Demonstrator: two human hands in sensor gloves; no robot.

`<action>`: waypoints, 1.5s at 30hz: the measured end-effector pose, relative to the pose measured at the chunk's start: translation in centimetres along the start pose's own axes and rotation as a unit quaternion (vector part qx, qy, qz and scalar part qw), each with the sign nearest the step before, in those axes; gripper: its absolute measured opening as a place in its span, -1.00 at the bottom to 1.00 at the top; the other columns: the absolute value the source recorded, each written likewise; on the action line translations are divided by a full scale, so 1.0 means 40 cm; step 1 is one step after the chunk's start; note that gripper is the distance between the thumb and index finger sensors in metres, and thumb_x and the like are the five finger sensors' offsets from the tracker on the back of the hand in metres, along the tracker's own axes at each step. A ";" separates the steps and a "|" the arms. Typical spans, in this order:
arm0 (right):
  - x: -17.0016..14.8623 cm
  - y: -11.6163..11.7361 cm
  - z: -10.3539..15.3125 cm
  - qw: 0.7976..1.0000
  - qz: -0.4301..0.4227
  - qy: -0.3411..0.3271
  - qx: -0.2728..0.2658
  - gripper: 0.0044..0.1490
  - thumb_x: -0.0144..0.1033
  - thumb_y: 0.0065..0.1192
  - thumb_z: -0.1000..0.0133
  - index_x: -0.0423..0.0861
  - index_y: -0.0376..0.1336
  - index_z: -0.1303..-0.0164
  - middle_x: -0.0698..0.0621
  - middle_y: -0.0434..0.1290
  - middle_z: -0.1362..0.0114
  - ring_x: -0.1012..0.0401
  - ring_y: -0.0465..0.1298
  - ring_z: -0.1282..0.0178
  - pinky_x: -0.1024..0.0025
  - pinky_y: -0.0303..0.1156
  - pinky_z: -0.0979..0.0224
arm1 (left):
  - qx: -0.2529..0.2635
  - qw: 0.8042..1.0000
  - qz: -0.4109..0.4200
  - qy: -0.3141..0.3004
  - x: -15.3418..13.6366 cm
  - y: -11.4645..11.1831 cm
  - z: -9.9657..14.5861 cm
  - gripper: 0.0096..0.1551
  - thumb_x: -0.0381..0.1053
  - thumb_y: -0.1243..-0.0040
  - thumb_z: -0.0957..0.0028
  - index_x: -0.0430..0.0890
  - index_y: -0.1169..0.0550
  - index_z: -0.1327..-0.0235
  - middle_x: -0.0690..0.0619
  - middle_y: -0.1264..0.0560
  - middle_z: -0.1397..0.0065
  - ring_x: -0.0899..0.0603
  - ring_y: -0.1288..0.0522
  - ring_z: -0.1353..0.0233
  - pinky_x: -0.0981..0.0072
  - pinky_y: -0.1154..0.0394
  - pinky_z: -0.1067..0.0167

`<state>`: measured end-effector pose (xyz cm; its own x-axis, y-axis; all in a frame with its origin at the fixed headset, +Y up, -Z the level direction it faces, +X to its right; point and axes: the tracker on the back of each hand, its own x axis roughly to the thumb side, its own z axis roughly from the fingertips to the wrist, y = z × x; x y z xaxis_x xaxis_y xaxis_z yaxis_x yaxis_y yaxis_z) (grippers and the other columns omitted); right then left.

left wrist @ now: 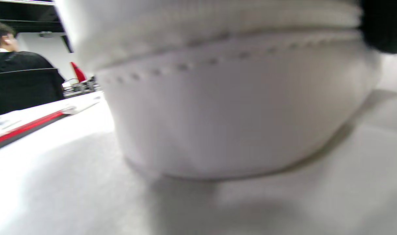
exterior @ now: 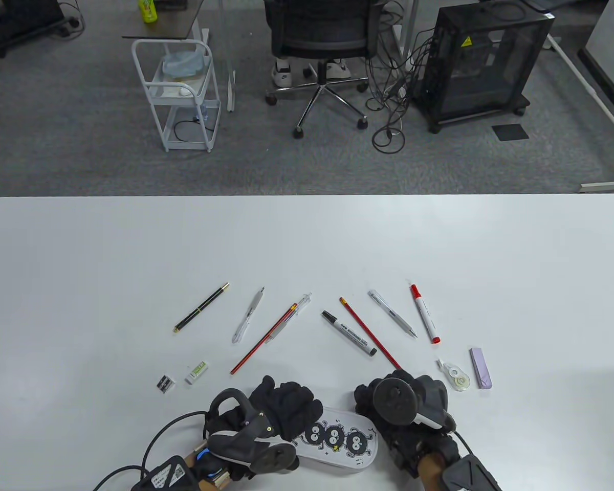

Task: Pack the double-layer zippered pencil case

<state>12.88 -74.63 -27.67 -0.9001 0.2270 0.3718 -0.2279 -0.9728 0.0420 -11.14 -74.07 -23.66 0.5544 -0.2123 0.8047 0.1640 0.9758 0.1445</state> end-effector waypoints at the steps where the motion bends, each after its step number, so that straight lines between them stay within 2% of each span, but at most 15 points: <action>1: -0.003 -0.015 0.008 0.999 0.030 0.027 0.001 -0.31 0.01 0.23 0.07 -0.08 0.41 -0.21 0.04 0.63 -0.08 0.03 0.56 -0.16 -0.10 0.19 -0.48 | -0.006 1.000 0.004 0.015 0.004 0.006 0.000 0.19 0.59 -0.11 0.25 0.05 0.03 -0.49 -0.12 -0.13 -0.64 -0.35 -0.33 -0.59 -0.30 -0.32 -0.39; 4: -0.025 -0.043 0.030 0.991 0.062 0.088 0.074 -0.30 0.01 0.25 0.06 -0.10 0.41 -0.22 0.02 0.64 -0.08 0.01 0.56 -0.16 -0.11 0.19 -0.48 | -0.006 0.999 0.023 0.041 0.013 0.029 0.008 0.14 0.58 -0.10 0.24 0.05 -0.06 -0.51 -0.13 -0.13 -0.66 -0.40 -0.27 -0.62 -0.34 -0.25 -0.43; 6: -0.041 -0.043 0.039 0.981 0.078 0.102 0.145 -0.27 0.04 0.27 0.06 -0.12 0.41 -0.23 0.01 0.63 -0.09 0.00 0.56 -0.17 -0.12 0.18 -0.49 | 0.001 0.998 -0.032 0.046 0.023 0.052 0.013 0.14 0.59 -0.17 0.31 0.07 -0.16 -0.48 -0.11 -0.19 -0.63 -0.39 -0.26 -0.61 -0.34 -0.24 -0.43; 9: -0.055 -0.031 0.037 0.970 0.090 0.118 0.193 -0.17 0.20 0.35 0.22 -0.11 0.48 -0.12 0.02 0.67 -0.01 0.02 0.59 -0.11 -0.10 0.22 -0.47 | -0.001 0.992 -0.117 0.044 0.039 0.074 0.016 0.07 0.61 -0.14 0.31 0.07 -0.27 -0.41 -0.02 -0.37 -0.55 -0.22 -0.53 -0.46 -0.14 -0.42 -0.36; 13: -0.041 -0.019 0.031 0.960 0.119 0.114 0.226 0.03 0.28 0.41 0.46 -0.12 0.46 -0.13 0.03 0.68 -0.04 0.02 0.60 -0.14 -0.10 0.23 -0.46 | 0.028 0.998 -0.052 0.033 0.020 0.105 0.016 -0.14 0.49 0.01 0.13 0.02 -0.41 -0.34 -0.04 -0.51 -0.47 -0.22 -0.64 -0.36 -0.06 -0.49 -0.29; 15: -0.026 -0.009 0.028 0.959 0.129 0.097 0.233 0.17 0.37 0.34 0.57 -0.16 0.44 -0.14 0.02 0.67 -0.05 0.00 0.60 -0.15 -0.10 0.23 -0.47 | 0.080 0.996 -0.001 0.034 -0.006 0.119 0.019 -0.24 0.40 0.10 0.07 0.01 -0.50 -0.26 -0.01 -0.63 -0.36 -0.18 -0.72 -0.25 -0.04 -0.53 -0.25; 17: -0.019 0.006 0.022 0.963 0.094 0.084 0.239 0.24 0.46 0.18 0.56 -0.22 0.40 -0.13 0.00 0.63 0.01 0.00 0.58 -0.10 -0.07 0.23 -0.47 | 0.091 0.994 0.047 0.042 -0.036 0.130 0.014 -0.31 0.34 0.08 0.04 0.01 -0.55 -0.21 0.01 -0.69 -0.29 -0.15 -0.76 -0.19 -0.06 -0.52 -0.26; 19: -0.019 0.023 0.011 0.969 0.049 0.097 0.223 0.14 0.44 0.06 0.42 -0.27 0.40 -0.01 -0.01 0.62 0.13 0.00 0.58 0.01 -0.06 0.25 -0.44 | 0.072 0.993 0.075 0.049 -0.066 0.142 -0.001 -0.34 0.32 0.06 0.03 0.02 -0.56 -0.20 0.03 -0.71 -0.27 -0.13 -0.77 -0.17 -0.08 -0.51 -0.27; 22: -0.002 0.034 -0.001 0.966 0.044 0.084 0.240 -0.11 0.30 0.16 0.20 -0.27 0.40 0.08 0.02 0.61 0.21 0.03 0.58 0.09 -0.04 0.28 -0.41 | 0.044 0.990 0.104 0.088 -0.114 0.158 -0.035 -0.38 0.30 0.03 0.01 0.02 -0.61 -0.14 0.06 -0.77 -0.17 -0.09 -0.81 -0.08 -0.07 -0.52 -0.25; 26: 0.027 0.041 0.003 0.965 0.049 0.056 0.251 -0.21 0.21 0.25 0.14 -0.26 0.41 0.10 0.03 0.62 0.24 0.04 0.60 0.12 -0.04 0.30 -0.39 | -0.048 0.968 0.101 0.223 -0.196 0.155 -0.105 -0.39 0.32 0.04 -0.02 0.05 -0.60 -0.16 0.07 -0.77 -0.13 -0.13 -0.78 -0.08 -0.12 -0.49 -0.26; 31: 0.031 0.042 0.005 0.965 0.048 0.050 0.251 -0.22 0.21 0.25 0.13 -0.27 0.41 0.10 0.03 0.62 0.24 0.04 0.60 0.12 -0.03 0.30 -0.39 | -0.150 0.937 0.069 0.307 -0.250 0.095 -0.193 -0.40 0.33 0.05 -0.02 0.05 -0.64 -0.09 0.08 -0.79 -0.06 -0.13 -0.80 -0.01 -0.10 -0.52 -0.22; 34: 0.027 0.042 0.006 0.966 0.041 0.047 0.250 -0.22 0.21 0.25 0.12 -0.27 0.41 0.11 0.03 0.62 0.24 0.04 0.60 0.12 -0.03 0.30 -0.39 | -0.218 0.922 0.056 0.316 -0.258 0.030 -0.223 -0.40 0.34 0.05 -0.04 0.06 -0.62 -0.11 0.08 -0.77 -0.08 -0.12 -0.78 -0.03 -0.09 -0.50 -0.24; 36: 0.026 0.041 0.007 0.966 0.040 0.046 0.250 -0.21 0.22 0.25 0.12 -0.27 0.41 0.11 0.03 0.61 0.24 0.04 0.59 0.13 -0.04 0.30 -0.39 | -0.225 0.922 0.040 0.314 -0.251 0.000 -0.233 -0.40 0.33 0.05 -0.03 0.06 -0.63 -0.10 0.08 -0.77 -0.06 -0.11 -0.78 -0.02 -0.08 -0.51 -0.22; 40: 0.027 0.039 0.008 0.966 0.043 0.043 0.249 -0.19 0.25 0.21 0.12 -0.27 0.41 0.10 0.03 0.61 0.24 0.04 0.59 0.12 -0.04 0.29 -0.39 | -0.200 0.929 0.010 0.311 -0.250 -0.003 -0.226 -0.39 0.37 0.07 0.00 0.09 -0.61 -0.11 0.11 -0.75 -0.08 -0.09 -0.77 -0.04 -0.06 -0.50 -0.25; 45: 0.017 0.010 0.023 0.967 0.024 0.050 0.247 -0.04 0.33 0.12 0.18 -0.25 0.42 -0.05 0.01 0.67 0.10 0.00 0.61 0.00 -0.05 0.29 -0.40 | -0.008 0.935 0.050 0.351 -0.342 0.089 -0.110 -0.33 0.42 -0.01 0.06 0.07 -0.60 -0.13 0.10 -0.75 -0.09 -0.11 -0.76 -0.05 -0.08 -0.49 -0.25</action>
<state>12.52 -74.92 -26.54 -0.9421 0.1611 0.2942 -0.0024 -0.8804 0.4742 -14.54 -67.92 -36.70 0.9658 -0.1070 0.2362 0.0918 0.9930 0.0744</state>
